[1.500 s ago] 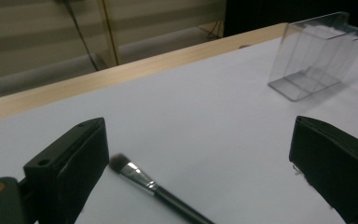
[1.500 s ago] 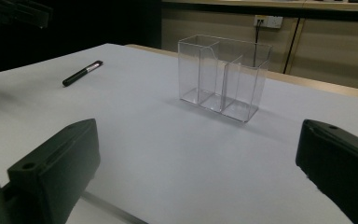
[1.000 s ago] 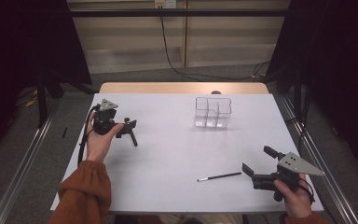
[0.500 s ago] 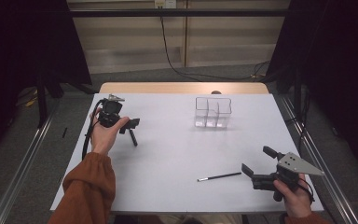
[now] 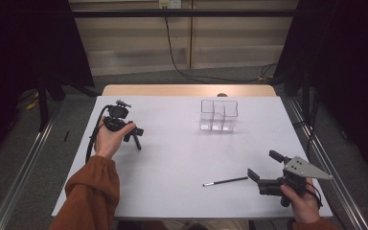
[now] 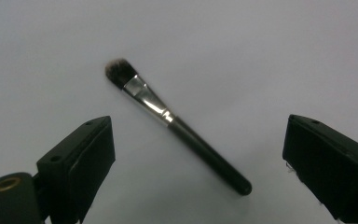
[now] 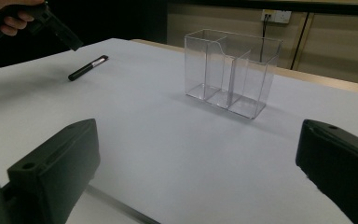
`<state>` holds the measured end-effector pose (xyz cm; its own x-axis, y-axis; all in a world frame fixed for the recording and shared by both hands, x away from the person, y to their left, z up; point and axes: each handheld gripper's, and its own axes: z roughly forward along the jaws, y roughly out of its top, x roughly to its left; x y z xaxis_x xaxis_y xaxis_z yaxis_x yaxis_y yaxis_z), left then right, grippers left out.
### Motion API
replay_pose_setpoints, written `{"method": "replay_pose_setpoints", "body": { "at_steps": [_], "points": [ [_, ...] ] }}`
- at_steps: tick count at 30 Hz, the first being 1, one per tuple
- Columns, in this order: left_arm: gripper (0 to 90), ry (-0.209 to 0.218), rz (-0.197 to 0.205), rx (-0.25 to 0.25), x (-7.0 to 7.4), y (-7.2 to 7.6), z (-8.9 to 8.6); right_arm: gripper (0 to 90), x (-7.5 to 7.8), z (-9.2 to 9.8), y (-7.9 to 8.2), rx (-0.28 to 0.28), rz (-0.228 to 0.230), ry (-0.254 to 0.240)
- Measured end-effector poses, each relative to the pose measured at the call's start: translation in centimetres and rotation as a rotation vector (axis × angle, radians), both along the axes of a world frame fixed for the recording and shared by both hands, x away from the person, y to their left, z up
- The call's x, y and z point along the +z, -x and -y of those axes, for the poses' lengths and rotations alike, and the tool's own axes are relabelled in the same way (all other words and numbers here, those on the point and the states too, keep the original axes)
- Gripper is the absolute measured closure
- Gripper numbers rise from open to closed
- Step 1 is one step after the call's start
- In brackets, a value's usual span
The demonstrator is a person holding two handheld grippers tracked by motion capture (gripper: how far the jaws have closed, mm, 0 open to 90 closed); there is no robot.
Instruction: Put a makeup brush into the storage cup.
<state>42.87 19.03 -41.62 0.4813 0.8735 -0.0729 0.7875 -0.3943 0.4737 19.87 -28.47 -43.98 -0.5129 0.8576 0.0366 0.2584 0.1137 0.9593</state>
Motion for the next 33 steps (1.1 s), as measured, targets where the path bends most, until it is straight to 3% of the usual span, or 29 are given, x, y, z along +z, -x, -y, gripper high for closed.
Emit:
{"method": "replay_pose_setpoints", "body": {
  "at_steps": [4,9,12,14,19,23,26,30,33],
  "points": [
    [6.4,-0.071,-0.061,0.017,-0.6,-0.3,0.3,0.0,0.0,0.0,0.0,0.006,-0.007,0.004],
    [5.9,-0.087,-0.095,0.054,-1.2,-0.6,0.5,0.0,-0.1,-0.1,-0.1,0.015,-0.019,0.009],
    [5.5,-0.082,-0.103,0.059,-1.2,-0.7,0.6,0.0,-0.1,-0.1,-0.1,0.017,-0.021,0.009],
    [5.3,-0.104,-0.1,0.057,-1.2,-0.7,0.8,0.0,-0.2,-0.1,-0.1,0.019,-0.028,0.011],
    [5.1,-0.107,-0.139,0.062,-1.5,-1.0,1.1,0.0,-0.2,-0.2,-0.2,0.022,-0.034,0.016],
    [11.1,-0.112,-0.167,0.079,-1.7,-1.2,1.3,0.0,-0.2,-0.2,-0.2,0.027,-0.036,0.018],
    [25.3,-0.109,-0.165,0.094,-1.7,-1.2,1.7,0.0,-0.3,-0.2,-0.2,0.029,-0.037,0.018],
    [32.5,-0.118,-0.218,0.105,-2.1,-1.3,2.4,0.0,-0.3,-0.3,-0.2,0.031,-0.038,0.019],
    [36.1,-0.11,-0.24,0.143,-2.2,-1.5,2.3,0.0,-0.3,-0.2,-0.2,0.031,-0.038,0.02]
  ]
}}
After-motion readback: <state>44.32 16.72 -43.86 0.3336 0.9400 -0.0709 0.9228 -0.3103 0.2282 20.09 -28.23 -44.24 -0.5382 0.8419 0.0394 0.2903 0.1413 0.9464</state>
